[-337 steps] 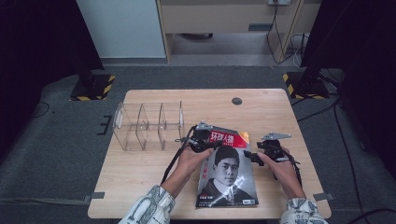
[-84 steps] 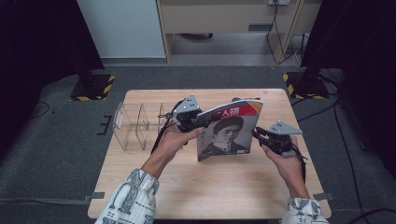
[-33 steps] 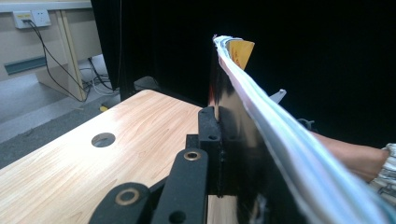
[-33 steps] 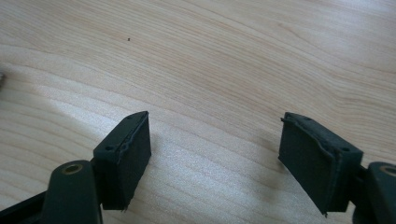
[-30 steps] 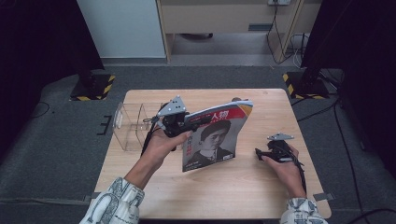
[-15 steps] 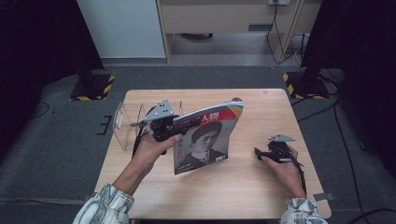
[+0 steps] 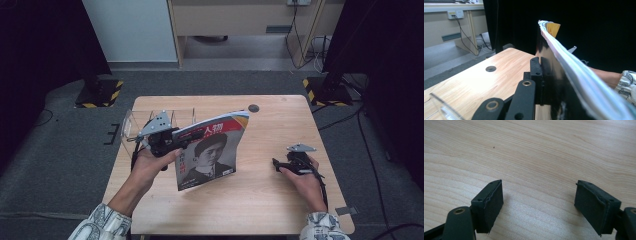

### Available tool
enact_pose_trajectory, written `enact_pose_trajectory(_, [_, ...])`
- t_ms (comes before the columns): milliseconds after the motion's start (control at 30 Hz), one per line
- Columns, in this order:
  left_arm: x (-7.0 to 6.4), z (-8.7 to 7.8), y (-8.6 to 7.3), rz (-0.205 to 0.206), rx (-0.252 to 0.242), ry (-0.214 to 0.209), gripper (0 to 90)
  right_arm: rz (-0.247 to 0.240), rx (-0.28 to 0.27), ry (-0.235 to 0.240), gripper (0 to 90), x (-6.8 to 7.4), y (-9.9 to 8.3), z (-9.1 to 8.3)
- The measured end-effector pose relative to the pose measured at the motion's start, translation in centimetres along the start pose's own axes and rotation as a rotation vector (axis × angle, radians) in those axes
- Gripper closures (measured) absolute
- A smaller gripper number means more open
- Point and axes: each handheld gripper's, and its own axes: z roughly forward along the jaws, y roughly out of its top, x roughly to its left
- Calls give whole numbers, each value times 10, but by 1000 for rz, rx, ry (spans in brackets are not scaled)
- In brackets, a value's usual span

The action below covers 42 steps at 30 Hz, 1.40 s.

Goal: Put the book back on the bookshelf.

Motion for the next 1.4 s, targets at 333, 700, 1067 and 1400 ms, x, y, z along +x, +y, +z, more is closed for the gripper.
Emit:
enact_pose_trajectory(333, [7, -28, -9, -18, -18, 38, 864, 1, 0, 0, 230, 0, 0, 0])
enact_pose_trajectory(700, [12, -51, -15, -20, -34, 66, 864, 1, 0, 0, 229, 0, 0, 0])
enact_pose_trajectory(1067, [20, -67, -22, -33, -37, 101, 864, 1, 0, 0, 230, 0, 0, 0])
enact_pose_trajectory(1400, [27, -85, -25, -38, -43, 139, 863, 2, 0, -1, 229, 0, 0, 0])
